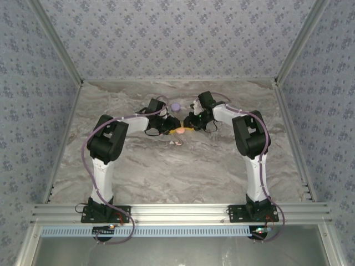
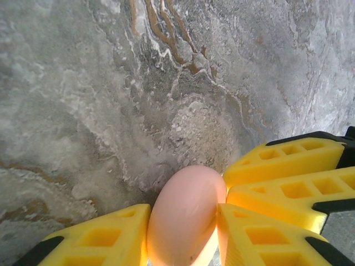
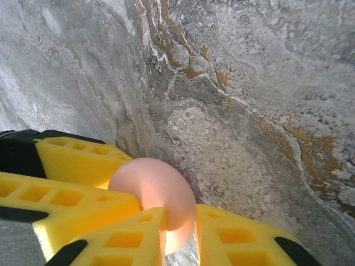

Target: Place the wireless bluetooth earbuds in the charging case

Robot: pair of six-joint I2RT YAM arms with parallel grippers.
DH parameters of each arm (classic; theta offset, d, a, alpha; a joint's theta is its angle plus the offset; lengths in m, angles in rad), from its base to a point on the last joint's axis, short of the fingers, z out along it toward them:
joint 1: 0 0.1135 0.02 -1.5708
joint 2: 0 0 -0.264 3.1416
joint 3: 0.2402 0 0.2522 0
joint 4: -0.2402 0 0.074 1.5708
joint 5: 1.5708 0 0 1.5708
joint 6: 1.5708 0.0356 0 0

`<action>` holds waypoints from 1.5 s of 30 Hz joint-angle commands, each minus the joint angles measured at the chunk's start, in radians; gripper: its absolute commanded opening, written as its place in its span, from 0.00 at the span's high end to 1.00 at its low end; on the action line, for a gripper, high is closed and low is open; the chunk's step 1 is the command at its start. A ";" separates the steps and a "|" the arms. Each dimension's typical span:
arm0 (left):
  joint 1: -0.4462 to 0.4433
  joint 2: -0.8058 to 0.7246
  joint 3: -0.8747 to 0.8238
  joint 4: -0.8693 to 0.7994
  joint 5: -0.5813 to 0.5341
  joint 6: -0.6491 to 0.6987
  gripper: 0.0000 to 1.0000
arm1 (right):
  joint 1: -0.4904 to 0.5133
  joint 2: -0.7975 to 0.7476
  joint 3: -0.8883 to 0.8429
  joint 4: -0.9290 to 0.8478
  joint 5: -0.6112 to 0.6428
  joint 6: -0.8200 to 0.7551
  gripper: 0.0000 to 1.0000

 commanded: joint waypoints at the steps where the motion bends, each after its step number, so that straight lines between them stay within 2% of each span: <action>1: -0.010 0.000 -0.015 0.052 0.002 -0.016 0.65 | -0.002 -0.005 -0.031 -0.044 0.003 0.019 0.77; 12: -0.012 -0.011 -0.034 0.142 0.050 -0.058 0.66 | -0.010 -0.017 -0.039 -0.016 -0.027 0.043 0.77; 19: -0.011 -0.016 -0.027 0.096 0.055 -0.031 0.68 | -0.020 -0.024 -0.040 -0.005 -0.040 0.051 0.77; 23: -0.011 -0.017 -0.022 0.053 0.034 -0.010 0.74 | -0.021 -0.028 -0.040 -0.006 -0.037 0.050 0.77; 29: -0.012 -0.028 -0.008 -0.001 0.005 0.031 0.79 | -0.024 -0.056 -0.052 -0.011 -0.014 0.041 0.73; 34: -0.005 -0.063 -0.005 -0.002 0.010 0.062 0.81 | -0.034 -0.139 -0.102 0.010 0.024 0.022 0.64; 37: 0.008 -0.092 -0.003 0.007 0.027 0.080 0.80 | -0.050 -0.202 -0.146 0.037 0.032 0.006 0.62; 45: 0.050 -0.214 -0.024 0.131 0.136 0.113 0.80 | -0.107 -0.401 -0.257 0.131 -0.051 -0.044 0.59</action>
